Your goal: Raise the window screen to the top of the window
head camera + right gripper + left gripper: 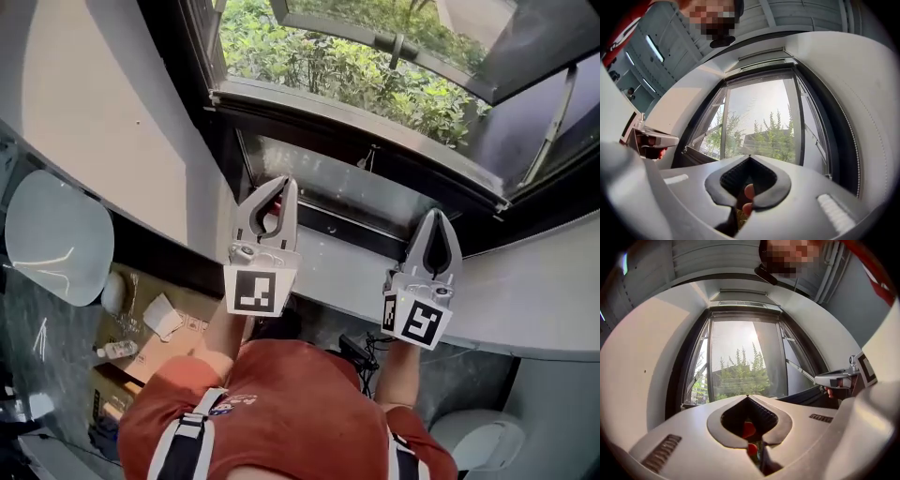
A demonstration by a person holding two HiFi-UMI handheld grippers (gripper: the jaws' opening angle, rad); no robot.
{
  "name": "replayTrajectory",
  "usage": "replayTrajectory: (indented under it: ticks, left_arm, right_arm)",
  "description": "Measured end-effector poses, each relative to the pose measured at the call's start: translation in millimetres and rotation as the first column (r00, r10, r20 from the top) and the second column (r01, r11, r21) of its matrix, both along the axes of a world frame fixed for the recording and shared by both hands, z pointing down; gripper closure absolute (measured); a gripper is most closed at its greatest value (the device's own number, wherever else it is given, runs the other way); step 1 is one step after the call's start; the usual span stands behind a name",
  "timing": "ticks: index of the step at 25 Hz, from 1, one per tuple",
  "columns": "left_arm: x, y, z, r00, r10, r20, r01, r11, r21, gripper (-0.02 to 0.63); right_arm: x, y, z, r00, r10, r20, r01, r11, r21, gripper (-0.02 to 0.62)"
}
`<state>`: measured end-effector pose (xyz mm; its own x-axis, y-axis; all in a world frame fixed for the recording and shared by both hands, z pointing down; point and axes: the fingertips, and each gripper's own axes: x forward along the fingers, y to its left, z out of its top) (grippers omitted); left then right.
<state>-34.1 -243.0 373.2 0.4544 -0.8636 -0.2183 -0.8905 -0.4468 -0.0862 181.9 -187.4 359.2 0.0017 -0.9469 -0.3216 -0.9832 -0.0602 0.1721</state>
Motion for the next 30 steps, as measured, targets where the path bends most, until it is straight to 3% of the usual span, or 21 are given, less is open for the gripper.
replayTrajectory:
  ticks: [12, 30]
  left_arm:
    - [0.5, -82.0, -6.4, 0.996, 0.089, -0.009, -0.089, 0.996, -0.005, 0.601]
    - [30.1, -99.3, -5.9, 0.997, 0.073, 0.017, -0.073, 0.997, 0.014, 0.600]
  right_arm:
    - [-5.2, -57.0, -5.7, 0.996, 0.092, -0.022, -0.092, 0.995, -0.031, 0.586]
    - [28.9, -74.0, -6.4, 0.997, 0.073, -0.033, -0.074, 0.997, -0.029, 0.586]
